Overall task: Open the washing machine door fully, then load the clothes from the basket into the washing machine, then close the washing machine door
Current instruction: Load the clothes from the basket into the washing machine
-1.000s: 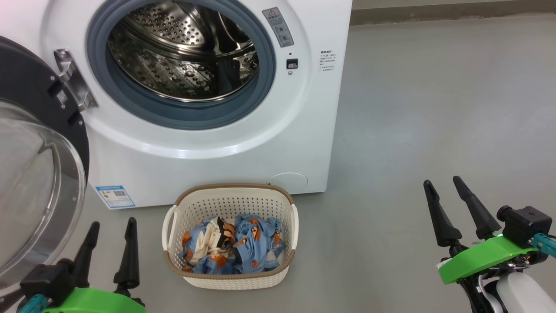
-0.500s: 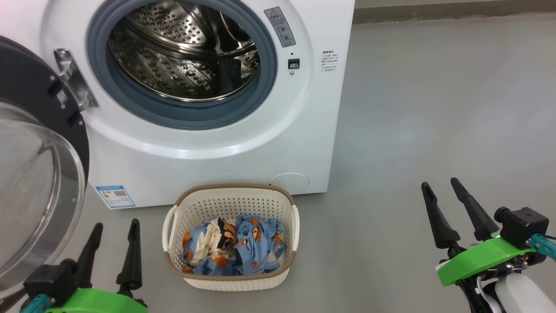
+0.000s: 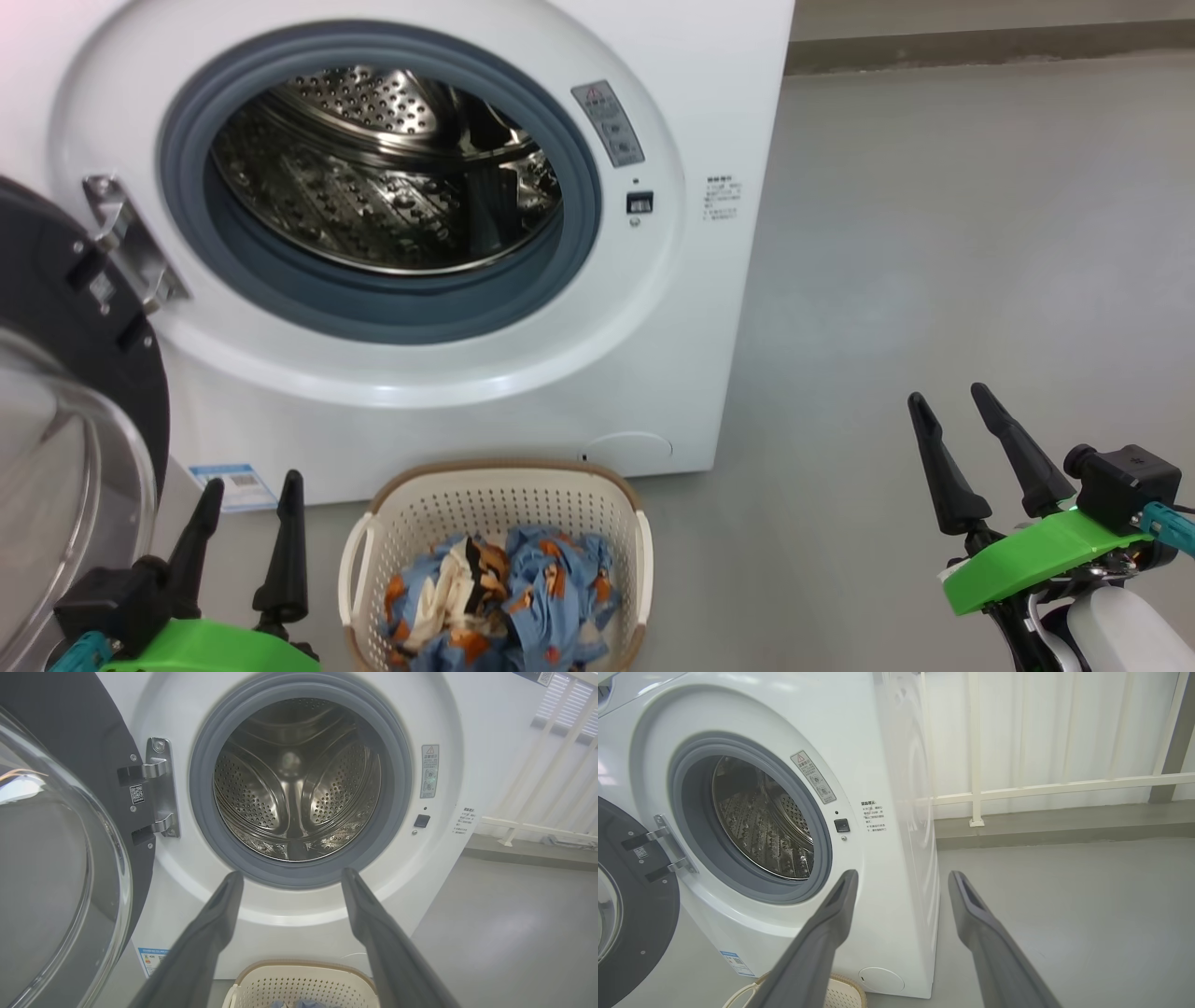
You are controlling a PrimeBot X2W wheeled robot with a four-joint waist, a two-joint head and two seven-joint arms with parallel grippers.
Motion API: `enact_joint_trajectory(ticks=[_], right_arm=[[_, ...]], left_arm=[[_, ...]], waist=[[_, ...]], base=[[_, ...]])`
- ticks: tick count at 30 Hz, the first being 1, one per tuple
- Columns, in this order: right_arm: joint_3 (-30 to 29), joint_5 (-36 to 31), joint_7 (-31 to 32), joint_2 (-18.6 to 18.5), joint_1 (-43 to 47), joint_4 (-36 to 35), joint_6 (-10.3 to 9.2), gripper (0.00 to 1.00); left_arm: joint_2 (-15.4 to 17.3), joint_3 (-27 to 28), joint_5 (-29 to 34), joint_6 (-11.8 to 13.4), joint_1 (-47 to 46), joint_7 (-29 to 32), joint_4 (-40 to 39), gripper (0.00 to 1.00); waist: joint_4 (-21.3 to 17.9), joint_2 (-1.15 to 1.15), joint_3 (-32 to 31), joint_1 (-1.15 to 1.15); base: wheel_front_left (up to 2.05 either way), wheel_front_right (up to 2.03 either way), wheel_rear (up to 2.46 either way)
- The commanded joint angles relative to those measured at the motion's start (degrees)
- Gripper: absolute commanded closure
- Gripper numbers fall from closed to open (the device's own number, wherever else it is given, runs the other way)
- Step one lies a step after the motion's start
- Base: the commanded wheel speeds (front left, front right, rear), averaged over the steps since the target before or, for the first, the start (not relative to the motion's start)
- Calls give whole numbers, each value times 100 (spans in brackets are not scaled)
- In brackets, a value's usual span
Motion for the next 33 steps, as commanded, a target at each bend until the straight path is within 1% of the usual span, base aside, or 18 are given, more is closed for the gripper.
enact_joint_trajectory(ticks=[1,9,33], right_arm=[[106,2,-70,-98,-110,-119,33,0],[98,6,-70,-80,-107,-118,33,0],[74,-10,-70,-41,-116,-128,33,0]], left_arm=[[187,203,-1,-21,-227,-59,-139,0],[204,202,-1,-16,-224,-81,-129,0],[248,174,34,91,-216,-111,-136,0]], waist=[[9,0,0,0],[44,0,32,0],[31,0,48,0]], base=[[143,-143,0],[82,-82,0],[1,-1,0]])
